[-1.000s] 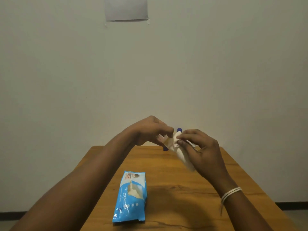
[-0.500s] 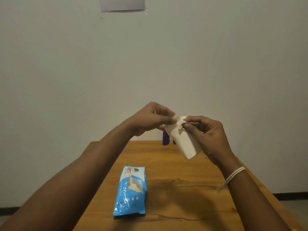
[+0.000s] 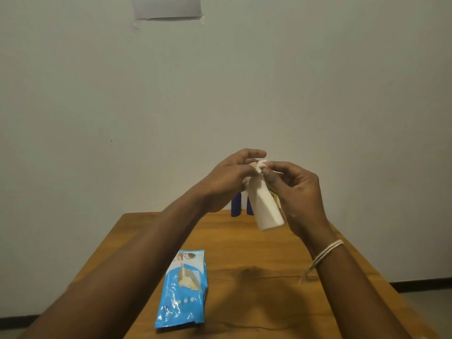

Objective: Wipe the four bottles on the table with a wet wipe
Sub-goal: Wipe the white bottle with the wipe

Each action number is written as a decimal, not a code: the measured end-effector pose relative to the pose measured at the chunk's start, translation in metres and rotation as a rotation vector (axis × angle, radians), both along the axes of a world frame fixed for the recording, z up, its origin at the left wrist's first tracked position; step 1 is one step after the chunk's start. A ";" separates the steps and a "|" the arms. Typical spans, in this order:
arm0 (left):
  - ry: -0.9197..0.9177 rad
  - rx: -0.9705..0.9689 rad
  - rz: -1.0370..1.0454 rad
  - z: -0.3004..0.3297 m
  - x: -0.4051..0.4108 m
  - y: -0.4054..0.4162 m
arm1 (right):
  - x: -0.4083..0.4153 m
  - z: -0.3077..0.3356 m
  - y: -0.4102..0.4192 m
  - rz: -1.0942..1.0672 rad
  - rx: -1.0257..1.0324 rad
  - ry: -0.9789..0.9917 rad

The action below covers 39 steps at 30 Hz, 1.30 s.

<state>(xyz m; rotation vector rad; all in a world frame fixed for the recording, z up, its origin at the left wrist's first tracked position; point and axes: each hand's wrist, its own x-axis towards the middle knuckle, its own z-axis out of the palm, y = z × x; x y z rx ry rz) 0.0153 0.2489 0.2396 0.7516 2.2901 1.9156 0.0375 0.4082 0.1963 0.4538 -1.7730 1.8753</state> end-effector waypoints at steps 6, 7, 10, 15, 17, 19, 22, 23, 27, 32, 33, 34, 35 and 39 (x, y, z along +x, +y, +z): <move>0.062 0.222 0.092 -0.011 0.004 0.006 | 0.013 -0.020 -0.008 0.006 0.030 -0.027; 0.079 0.254 0.109 -0.011 0.003 0.004 | 0.017 -0.025 -0.010 -0.024 0.052 -0.023; 0.063 0.358 0.117 -0.008 0.001 -0.006 | 0.032 -0.044 -0.009 -0.026 0.136 0.016; 0.004 0.397 -0.010 -0.008 0.005 -0.013 | 0.033 -0.036 -0.019 -0.048 0.222 0.040; -0.034 0.392 -0.127 -0.008 0.006 -0.011 | 0.024 -0.013 -0.025 -0.097 0.162 0.074; 0.005 0.414 -0.108 -0.003 0.007 -0.010 | 0.017 0.006 -0.028 -0.077 0.134 0.109; 0.031 0.566 -0.053 0.006 0.003 -0.017 | 0.018 0.003 -0.023 0.007 0.188 -0.013; 0.047 0.599 -0.044 0.007 0.002 -0.020 | 0.022 -0.006 -0.020 0.057 0.179 -0.078; 0.122 0.566 0.004 -0.001 0.002 -0.014 | 0.036 -0.033 -0.020 0.283 -0.099 -0.247; 0.266 -0.081 0.240 -0.008 -0.002 -0.009 | 0.036 -0.025 -0.016 0.174 -0.184 -0.130; 0.255 -0.207 0.239 -0.007 -0.005 -0.013 | 0.036 -0.022 -0.013 0.159 -0.171 -0.107; 0.223 -0.274 0.195 -0.005 -0.007 -0.018 | 0.036 -0.020 -0.011 0.153 -0.155 -0.091; 0.185 -0.302 0.133 -0.004 -0.008 -0.023 | 0.036 -0.019 -0.009 0.147 -0.136 -0.084; 0.164 -0.250 0.046 0.002 -0.009 -0.036 | 0.029 -0.012 -0.006 0.043 0.020 -0.062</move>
